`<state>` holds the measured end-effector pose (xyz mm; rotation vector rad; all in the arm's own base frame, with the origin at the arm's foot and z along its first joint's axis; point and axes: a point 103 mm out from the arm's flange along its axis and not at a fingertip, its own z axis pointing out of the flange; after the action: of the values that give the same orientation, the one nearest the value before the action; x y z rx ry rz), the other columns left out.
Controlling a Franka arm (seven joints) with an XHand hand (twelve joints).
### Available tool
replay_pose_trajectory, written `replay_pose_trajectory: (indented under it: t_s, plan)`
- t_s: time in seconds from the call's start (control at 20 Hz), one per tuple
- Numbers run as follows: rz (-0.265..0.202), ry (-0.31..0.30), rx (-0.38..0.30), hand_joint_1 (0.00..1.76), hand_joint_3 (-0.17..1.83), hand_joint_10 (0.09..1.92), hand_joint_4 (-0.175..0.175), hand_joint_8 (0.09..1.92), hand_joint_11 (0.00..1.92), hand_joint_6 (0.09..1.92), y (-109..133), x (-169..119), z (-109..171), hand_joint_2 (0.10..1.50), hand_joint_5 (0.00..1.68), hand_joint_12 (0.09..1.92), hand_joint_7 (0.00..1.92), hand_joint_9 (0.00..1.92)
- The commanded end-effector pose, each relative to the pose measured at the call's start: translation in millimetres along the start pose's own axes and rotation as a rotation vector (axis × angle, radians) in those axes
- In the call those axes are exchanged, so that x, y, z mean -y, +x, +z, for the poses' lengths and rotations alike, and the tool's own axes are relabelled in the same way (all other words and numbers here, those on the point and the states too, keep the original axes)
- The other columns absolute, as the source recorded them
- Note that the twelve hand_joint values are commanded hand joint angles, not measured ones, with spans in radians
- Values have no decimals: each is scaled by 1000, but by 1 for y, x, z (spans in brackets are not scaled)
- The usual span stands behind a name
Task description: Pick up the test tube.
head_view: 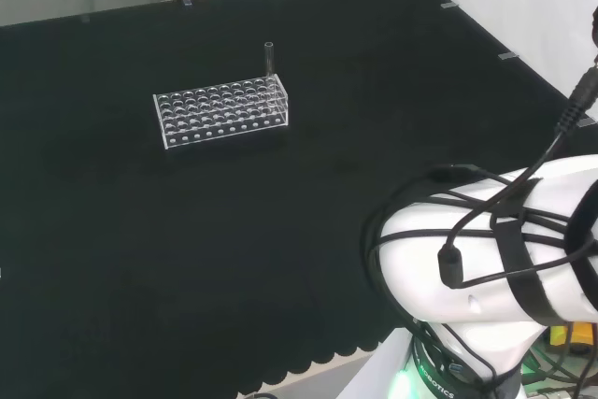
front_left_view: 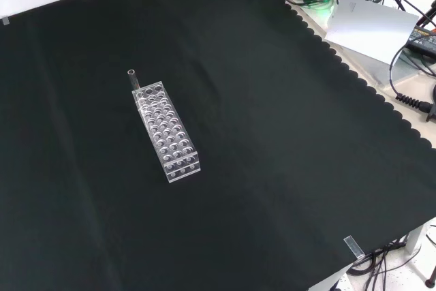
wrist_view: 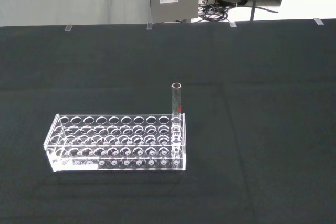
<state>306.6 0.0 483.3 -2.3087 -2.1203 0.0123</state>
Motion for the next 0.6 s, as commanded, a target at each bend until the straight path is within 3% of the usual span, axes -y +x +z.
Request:
replay_pose_trajectory:
  t_s: [0.05,0.2,0.45,0.6]
  plan:
    - [0,-13,9,474,523,249,-42,264,0,87,0,0,0,775,2,868,0,0]
    - [0,0,14,463,382,215,-41,224,0,87,-1,-3,0,849,9,839,0,0]
    - [-15,-6,7,463,341,238,-41,247,0,87,-6,-16,1,870,11,850,0,0]
    - [-14,-19,29,530,291,488,-48,481,0,87,-8,-30,1,871,68,1084,18,0]
